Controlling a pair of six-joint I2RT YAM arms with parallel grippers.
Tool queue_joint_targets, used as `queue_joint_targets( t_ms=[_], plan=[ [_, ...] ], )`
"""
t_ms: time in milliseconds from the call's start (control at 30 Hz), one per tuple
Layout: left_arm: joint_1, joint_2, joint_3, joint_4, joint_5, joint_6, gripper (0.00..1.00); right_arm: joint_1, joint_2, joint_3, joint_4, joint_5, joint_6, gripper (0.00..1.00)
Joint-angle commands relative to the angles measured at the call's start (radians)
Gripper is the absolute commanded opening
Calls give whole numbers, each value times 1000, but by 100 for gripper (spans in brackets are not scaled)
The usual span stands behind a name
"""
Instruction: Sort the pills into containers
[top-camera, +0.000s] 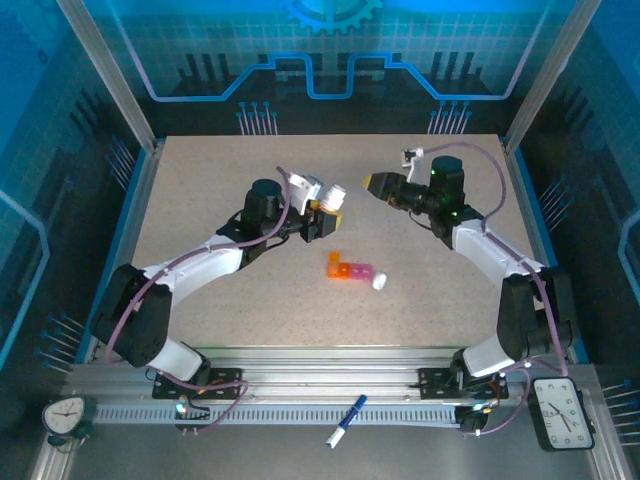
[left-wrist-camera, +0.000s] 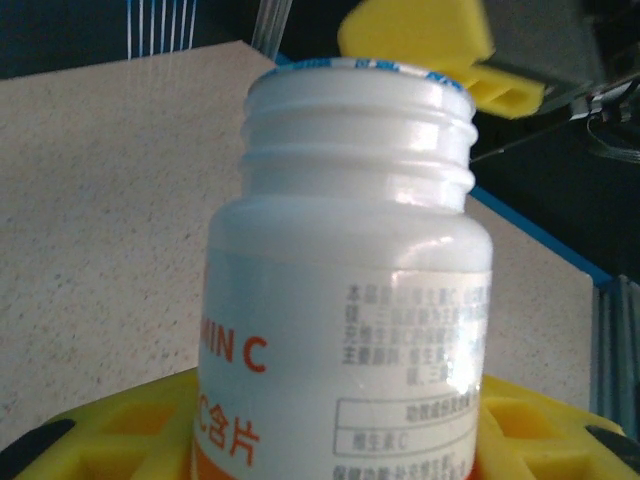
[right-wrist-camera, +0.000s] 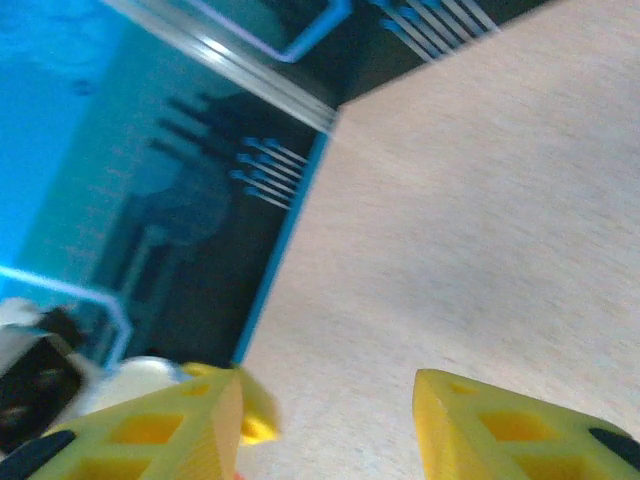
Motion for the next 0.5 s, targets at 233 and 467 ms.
queue_joint_targets(
  t_ms=[233, 467],
  plan=[
    [2, -54, -42, 49, -52, 8, 0, -13, -30, -111, -214, 185, -117, 56],
    [1, -58, -47, 55, -52, 7, 0, -18, -24, -129, -220, 201, -126, 57]
  ],
)
